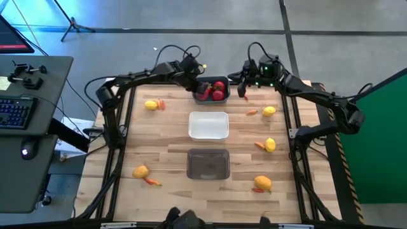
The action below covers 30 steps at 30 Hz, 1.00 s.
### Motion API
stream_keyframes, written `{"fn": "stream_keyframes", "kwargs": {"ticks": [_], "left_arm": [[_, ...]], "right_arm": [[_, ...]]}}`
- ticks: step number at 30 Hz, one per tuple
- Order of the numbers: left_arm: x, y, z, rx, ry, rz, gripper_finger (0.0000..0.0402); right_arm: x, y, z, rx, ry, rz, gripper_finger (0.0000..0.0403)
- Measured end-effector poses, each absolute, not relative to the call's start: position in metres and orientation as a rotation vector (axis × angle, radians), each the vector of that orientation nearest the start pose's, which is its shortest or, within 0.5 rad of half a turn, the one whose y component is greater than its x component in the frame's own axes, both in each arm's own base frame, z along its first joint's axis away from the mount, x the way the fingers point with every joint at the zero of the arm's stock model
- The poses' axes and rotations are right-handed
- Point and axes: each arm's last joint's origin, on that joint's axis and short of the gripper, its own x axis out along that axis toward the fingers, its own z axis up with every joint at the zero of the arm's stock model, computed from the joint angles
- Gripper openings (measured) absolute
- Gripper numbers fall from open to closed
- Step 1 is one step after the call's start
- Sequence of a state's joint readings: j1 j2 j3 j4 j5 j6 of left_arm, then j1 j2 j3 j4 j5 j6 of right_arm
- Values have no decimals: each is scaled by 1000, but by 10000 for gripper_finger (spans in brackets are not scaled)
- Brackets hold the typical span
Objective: Sort produce into baskets
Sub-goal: Put the red tomato into the blue bin, then put the orange chili pepper into the white bin
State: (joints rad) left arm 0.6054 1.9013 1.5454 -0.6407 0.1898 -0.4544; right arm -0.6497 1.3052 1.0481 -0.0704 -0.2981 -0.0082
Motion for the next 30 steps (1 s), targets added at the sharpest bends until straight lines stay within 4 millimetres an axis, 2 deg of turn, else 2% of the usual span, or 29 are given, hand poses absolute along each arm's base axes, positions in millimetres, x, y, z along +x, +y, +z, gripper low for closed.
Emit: {"fn": "stream_keyframes", "kwargs": {"ticks": [8,13,24,27,30], "left_arm": [[346,239,221,-805,887,601,0],[348,240,219,-780,885,612,7],[350,239,220,-713,891,536,113],[350,239,219,-699,896,532,110],[350,239,217,-675,905,520,80]], "right_arm": [[237,-173,323,133,296,-357,0],[237,-173,323,128,296,-357,0],[237,-173,323,126,297,-356,0],[237,-173,323,123,297,-356,0],[237,-173,323,118,298,-355,0]]}}
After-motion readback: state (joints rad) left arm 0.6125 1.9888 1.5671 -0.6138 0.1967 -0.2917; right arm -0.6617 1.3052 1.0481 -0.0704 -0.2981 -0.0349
